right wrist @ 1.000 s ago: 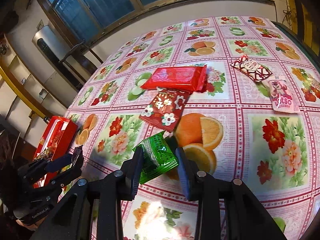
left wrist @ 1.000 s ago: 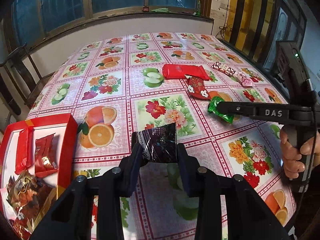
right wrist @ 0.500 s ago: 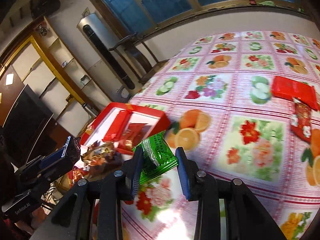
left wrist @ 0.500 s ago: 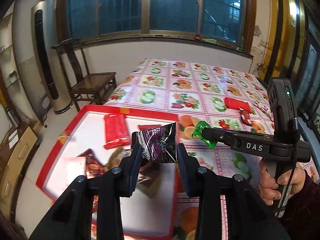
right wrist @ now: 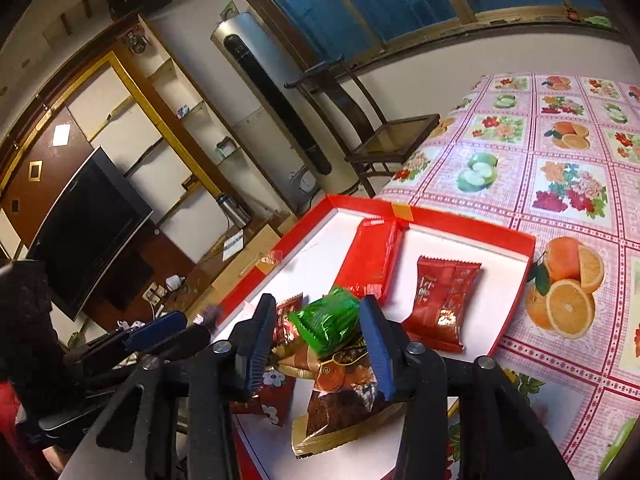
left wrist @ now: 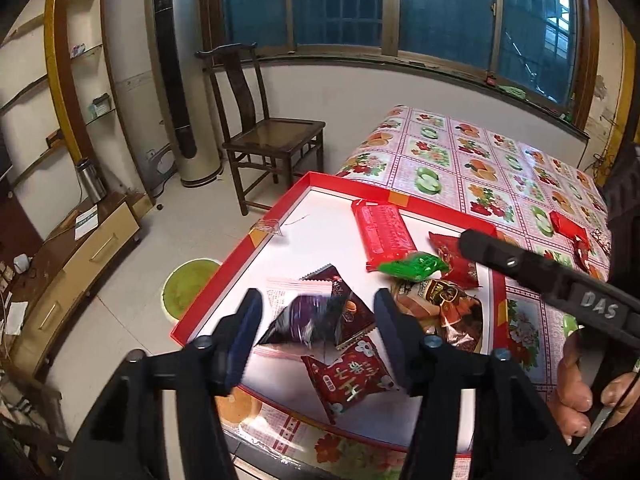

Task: Organize snacks
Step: 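Move both open grippers back toward the remaining snacks on the table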

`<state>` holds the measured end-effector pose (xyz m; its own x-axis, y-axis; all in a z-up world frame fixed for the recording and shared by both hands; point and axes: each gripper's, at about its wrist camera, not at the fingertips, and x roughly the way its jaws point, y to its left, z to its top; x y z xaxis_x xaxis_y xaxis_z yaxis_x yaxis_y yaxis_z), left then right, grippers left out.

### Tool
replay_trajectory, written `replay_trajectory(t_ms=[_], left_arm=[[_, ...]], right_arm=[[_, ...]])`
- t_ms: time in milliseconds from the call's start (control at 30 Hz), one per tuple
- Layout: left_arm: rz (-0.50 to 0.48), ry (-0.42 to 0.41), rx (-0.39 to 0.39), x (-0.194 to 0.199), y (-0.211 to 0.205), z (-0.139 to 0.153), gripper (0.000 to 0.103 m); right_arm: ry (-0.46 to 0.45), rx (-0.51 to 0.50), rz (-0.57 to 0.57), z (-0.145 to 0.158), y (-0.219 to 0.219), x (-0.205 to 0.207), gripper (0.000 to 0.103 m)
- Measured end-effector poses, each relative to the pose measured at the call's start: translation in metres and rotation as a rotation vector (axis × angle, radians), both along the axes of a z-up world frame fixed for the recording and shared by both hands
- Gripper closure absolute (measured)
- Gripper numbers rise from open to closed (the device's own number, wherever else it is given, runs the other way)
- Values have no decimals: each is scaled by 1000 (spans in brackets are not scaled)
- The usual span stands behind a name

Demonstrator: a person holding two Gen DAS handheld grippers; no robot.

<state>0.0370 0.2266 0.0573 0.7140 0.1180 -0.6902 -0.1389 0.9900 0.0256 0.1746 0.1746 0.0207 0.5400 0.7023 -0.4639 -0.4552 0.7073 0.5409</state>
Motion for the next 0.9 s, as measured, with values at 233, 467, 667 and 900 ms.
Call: replay_trajectory(t_ms=[233, 467, 667, 900], left_arm=[[-40, -34, 32, 2, -33, 7, 19], [-234, -17, 46, 13, -121, 6, 17], [-372, 14, 59, 21, -197, -6, 17], [-446, 43, 105, 47, -263, -16, 17]], right_arm=[[-110, -45, -192, 20, -68, -10, 35], [-82, -108, -377, 15, -174, -16, 35], [-56, -165, -551, 9, -263, -33, 36], [28, -255, -893, 0, -376, -38, 36]])
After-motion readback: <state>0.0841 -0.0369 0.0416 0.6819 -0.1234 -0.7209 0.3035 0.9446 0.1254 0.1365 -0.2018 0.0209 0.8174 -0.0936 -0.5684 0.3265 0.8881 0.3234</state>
